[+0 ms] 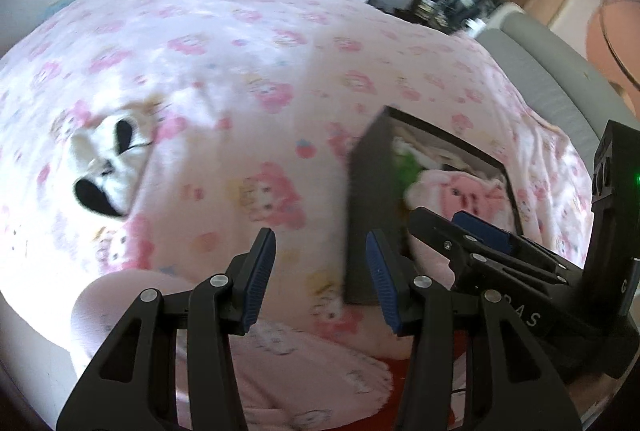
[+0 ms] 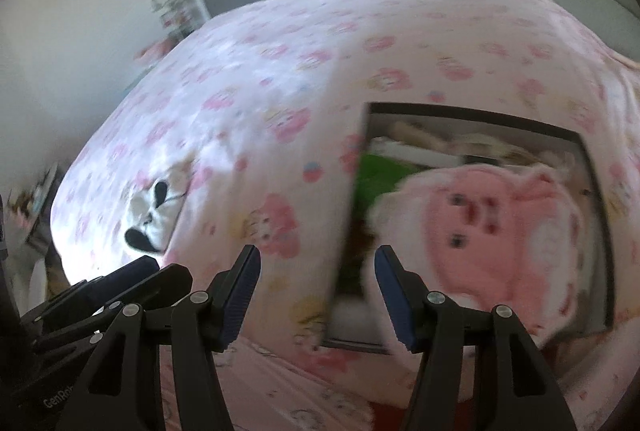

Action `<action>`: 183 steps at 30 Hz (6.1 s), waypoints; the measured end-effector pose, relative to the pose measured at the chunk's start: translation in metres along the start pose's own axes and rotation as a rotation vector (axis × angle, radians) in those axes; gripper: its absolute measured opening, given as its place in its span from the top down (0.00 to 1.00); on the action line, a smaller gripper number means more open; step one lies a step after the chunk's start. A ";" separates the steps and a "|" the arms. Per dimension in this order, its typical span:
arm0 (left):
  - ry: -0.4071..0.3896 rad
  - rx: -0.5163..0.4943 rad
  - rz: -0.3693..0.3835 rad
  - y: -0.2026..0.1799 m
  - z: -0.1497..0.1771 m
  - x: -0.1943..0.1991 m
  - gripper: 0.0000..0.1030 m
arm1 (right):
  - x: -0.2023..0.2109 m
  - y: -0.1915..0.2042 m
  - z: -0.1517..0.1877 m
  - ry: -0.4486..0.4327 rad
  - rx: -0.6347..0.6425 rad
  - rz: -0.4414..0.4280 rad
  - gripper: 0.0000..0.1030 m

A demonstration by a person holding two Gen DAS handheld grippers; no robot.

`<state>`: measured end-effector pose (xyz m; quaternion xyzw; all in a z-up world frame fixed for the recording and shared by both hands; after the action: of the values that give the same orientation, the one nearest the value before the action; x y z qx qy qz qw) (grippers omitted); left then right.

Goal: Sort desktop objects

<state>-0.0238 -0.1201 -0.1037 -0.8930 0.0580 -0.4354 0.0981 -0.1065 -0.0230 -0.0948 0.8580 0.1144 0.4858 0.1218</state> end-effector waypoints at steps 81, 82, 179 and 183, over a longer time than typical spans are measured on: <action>0.087 0.434 0.029 0.213 0.039 -0.055 0.46 | -0.159 0.078 0.028 0.368 0.059 0.004 0.41; 0.087 0.427 0.036 0.214 0.036 -0.060 0.45 | -0.159 0.076 0.026 0.366 0.048 0.008 0.41; 0.069 -0.265 0.296 -0.205 -0.097 -0.142 0.43 | 0.017 -0.209 -0.071 -0.135 -0.125 0.062 0.76; -0.029 -0.332 0.196 -0.207 -0.110 -0.099 0.24 | 0.050 -0.204 -0.079 -0.179 -0.171 0.118 0.68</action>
<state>-0.1672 0.0862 -0.0669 -0.8931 0.2146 -0.3954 -0.0078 -0.1653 0.1932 -0.0810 0.8895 0.0106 0.4218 0.1754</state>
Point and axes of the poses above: each gripper's, at about its wrist camera, not at the fingertips, and x roughly against the way its jaws point, y to its left, z to its underside, the point moved 3 cm from there along -x, roughly the way its jaws point, and after that the axes turned 14 degrees about -x, right-handed, at the moved point
